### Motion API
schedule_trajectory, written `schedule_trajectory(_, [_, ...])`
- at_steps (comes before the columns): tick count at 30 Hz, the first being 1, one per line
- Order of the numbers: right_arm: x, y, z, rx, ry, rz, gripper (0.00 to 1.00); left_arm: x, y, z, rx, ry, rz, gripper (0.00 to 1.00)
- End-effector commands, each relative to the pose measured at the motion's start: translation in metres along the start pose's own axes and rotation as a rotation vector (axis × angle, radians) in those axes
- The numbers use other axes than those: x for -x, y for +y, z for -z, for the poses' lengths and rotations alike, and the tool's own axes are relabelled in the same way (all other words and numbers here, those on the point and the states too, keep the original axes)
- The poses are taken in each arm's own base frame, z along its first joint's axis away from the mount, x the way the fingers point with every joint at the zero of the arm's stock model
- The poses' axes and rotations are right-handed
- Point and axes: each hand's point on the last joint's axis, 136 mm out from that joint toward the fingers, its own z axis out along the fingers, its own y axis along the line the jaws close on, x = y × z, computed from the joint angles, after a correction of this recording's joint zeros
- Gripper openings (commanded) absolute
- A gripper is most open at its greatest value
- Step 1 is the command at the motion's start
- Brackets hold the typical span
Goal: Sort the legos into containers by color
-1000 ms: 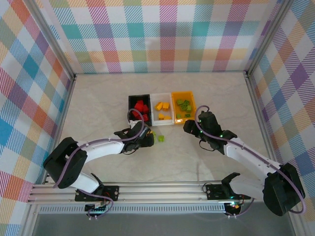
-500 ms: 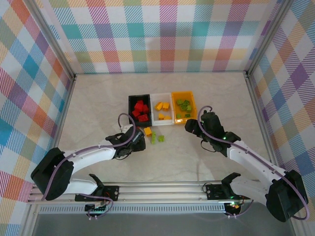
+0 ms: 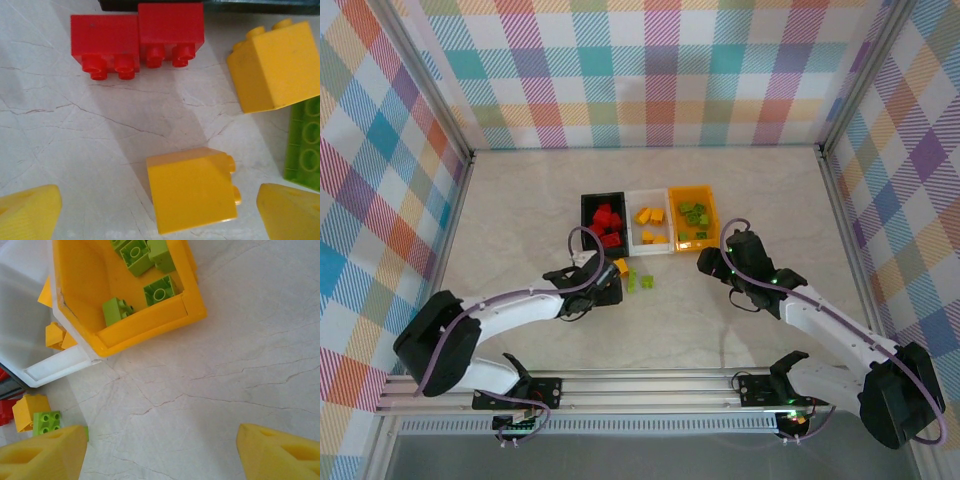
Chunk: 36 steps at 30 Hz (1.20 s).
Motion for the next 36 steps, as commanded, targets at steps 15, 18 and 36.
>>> schedule_trajectory(15, [0.005,0.003,0.004,0.006,-0.018,-0.003,0.79,0.016,-0.01,0.003,-0.043,-0.046,0.01,1.0])
schedule_trajectory(18, [0.005,0.004,0.003,0.009,-0.016,-0.002,0.79,0.013,-0.01,-0.002,-0.038,-0.035,0.006,1.0])
schedule_trajectory(36, [0.002,0.0,0.003,0.005,-0.018,-0.006,0.79,0.016,-0.014,-0.022,0.01,-0.031,-0.023,0.56])
